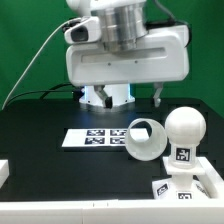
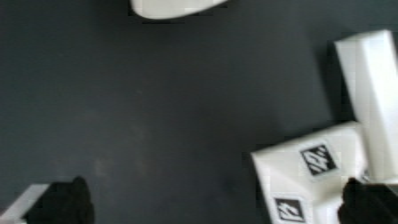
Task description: Assemble lamp
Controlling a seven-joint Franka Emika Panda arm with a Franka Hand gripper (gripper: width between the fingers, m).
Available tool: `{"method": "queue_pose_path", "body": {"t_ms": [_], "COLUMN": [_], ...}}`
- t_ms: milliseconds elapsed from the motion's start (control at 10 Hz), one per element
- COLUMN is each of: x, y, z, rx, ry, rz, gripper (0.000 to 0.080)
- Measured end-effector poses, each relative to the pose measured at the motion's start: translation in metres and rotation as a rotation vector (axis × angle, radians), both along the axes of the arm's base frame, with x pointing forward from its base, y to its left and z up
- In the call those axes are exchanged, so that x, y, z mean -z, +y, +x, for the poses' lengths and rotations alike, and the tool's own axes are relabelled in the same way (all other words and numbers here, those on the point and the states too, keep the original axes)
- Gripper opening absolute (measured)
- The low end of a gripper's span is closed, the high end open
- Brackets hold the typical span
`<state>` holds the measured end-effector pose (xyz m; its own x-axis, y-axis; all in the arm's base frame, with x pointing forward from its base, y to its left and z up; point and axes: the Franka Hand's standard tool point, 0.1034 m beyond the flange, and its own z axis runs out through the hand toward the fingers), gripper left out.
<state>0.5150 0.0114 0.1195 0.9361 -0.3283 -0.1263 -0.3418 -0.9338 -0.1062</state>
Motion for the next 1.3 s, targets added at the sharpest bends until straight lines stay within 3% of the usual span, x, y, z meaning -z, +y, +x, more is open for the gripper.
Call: {"method": "queue_pose_path", "body": {"t_ms": [400,700,800,1100,1300], "x": [0.003,0.026,0.033,0.033,0.041], "y": [-0.001,-0.011,-0.017,-0.026,-0.017], "z": [-0.003,-0.039,-0.041,-0.049,-0.053], "rx": [-0.007,0.06,0.072,0.086,-0.048], "ry": [0.015,0.289,0.351,0.521,0.607], "rz": [0.001,0.03,0.039,0.086,0.146], "gripper": [0.0699,0.0699,0.0699,0.0699,0.0699]}}
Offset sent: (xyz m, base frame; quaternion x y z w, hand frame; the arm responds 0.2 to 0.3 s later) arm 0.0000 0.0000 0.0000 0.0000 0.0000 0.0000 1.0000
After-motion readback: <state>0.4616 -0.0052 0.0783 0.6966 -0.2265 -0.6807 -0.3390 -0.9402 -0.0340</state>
